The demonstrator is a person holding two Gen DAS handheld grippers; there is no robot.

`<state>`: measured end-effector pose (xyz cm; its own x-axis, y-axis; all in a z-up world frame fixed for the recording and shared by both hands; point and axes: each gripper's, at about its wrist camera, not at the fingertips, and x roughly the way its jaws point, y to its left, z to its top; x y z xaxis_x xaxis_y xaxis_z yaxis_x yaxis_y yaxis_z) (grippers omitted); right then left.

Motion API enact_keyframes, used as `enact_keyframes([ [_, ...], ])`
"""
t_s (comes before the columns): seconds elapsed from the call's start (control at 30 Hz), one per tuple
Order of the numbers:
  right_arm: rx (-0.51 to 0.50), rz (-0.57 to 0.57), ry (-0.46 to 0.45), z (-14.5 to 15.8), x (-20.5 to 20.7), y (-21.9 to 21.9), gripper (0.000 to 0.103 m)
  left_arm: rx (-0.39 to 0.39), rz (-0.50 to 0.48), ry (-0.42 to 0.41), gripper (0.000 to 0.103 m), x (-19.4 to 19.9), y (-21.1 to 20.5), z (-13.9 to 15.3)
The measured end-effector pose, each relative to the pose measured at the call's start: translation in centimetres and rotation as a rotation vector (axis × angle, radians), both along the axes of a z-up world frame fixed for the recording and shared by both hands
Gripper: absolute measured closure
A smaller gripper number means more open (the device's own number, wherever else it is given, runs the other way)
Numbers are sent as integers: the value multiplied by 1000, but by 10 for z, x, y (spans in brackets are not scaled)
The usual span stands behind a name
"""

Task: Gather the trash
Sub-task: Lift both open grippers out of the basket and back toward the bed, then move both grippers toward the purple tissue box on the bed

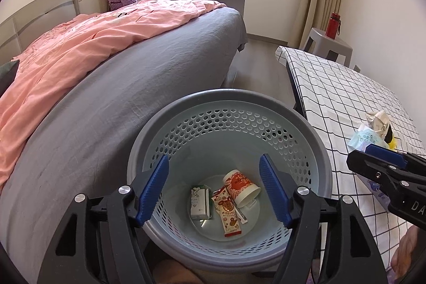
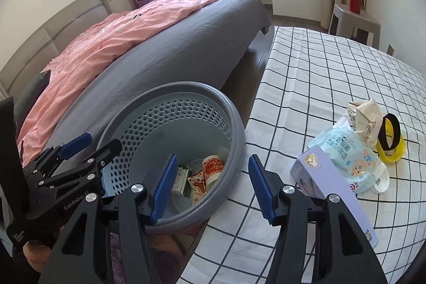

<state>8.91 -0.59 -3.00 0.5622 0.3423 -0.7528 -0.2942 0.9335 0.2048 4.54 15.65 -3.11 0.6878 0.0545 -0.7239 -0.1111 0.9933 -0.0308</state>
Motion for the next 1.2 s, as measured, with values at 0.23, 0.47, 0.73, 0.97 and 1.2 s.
enact_keyframes([
  [0.23, -33, -96, -23, 14, -36, -28, 44, -18, -86, -26, 34, -28, -23, 11],
  [0.47, -77, -194, -38, 30, -73, -75, 40, -46, -177, -53, 33, -56, -54, 29],
  [0.73, -100, -279, -42, 36, -89, -146, 39, -43, -194, -67, 32, -69, -90, 45],
  [0.97, -96, -249, -29, 25, -76, -189, 39, 12, -165, -56, 32, -69, -120, 52],
  [1.2, -98, -206, 4, 6, -40, -204, 37, 34, -139, -32, 32, -53, -141, 44],
])
